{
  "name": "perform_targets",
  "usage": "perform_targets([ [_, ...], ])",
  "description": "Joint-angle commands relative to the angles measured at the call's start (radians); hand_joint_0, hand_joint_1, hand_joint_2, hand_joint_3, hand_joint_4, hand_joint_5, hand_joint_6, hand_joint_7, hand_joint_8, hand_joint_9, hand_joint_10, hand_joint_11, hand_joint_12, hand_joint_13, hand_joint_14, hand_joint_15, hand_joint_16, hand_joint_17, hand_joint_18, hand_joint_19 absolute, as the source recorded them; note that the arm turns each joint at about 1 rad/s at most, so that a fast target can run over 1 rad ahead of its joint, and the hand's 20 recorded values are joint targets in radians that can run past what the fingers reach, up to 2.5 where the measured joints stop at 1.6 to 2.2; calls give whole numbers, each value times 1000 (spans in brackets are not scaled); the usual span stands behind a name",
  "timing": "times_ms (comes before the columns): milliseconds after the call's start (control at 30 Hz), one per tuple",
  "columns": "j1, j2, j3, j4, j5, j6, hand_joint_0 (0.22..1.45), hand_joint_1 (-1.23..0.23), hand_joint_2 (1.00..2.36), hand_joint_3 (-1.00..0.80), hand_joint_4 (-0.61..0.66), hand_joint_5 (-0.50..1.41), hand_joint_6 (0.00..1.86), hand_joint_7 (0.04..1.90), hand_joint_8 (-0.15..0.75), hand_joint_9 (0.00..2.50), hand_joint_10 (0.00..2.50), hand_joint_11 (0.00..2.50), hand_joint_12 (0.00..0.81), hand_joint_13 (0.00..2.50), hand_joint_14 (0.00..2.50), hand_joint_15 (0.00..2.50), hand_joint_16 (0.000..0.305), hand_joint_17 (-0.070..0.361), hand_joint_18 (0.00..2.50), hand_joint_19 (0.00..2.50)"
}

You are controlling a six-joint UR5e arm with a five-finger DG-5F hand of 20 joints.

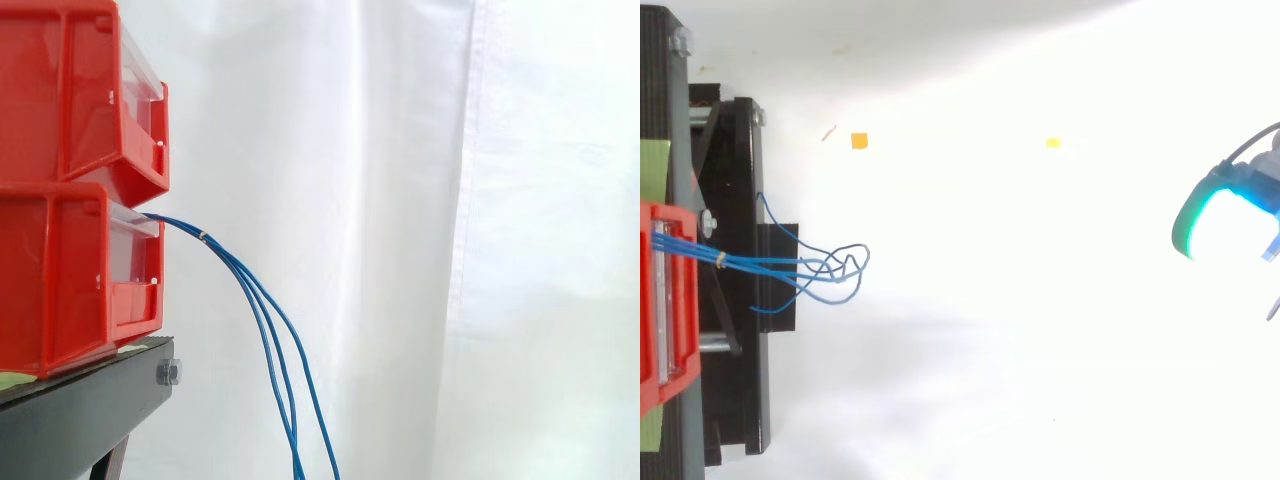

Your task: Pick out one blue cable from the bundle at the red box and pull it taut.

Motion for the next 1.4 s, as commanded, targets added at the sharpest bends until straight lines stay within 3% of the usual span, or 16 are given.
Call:
perform_targets([
  [0,0,-1,0,0,0,0,594,-566,1003,-464,255,-188,502,775,250,646,13,370,301,357,11,262,39,88,401,612],
  [967,-5,2,0,-9,2,0,601,-574,1004,-455,276,-175,502,770,248,772,15,381,302,487,10,262,41,91,500,578],
  [1167,6,-18,0,57,21,-41,604,-576,1004,-453,280,-174,502,774,254,787,14,387,304,498,10,270,41,92,511,588],
  [1367,14,-23,0,144,87,-103,605,-577,1004,-454,278,-175,502,774,257,790,14,390,305,507,12,271,41,93,518,584],
])
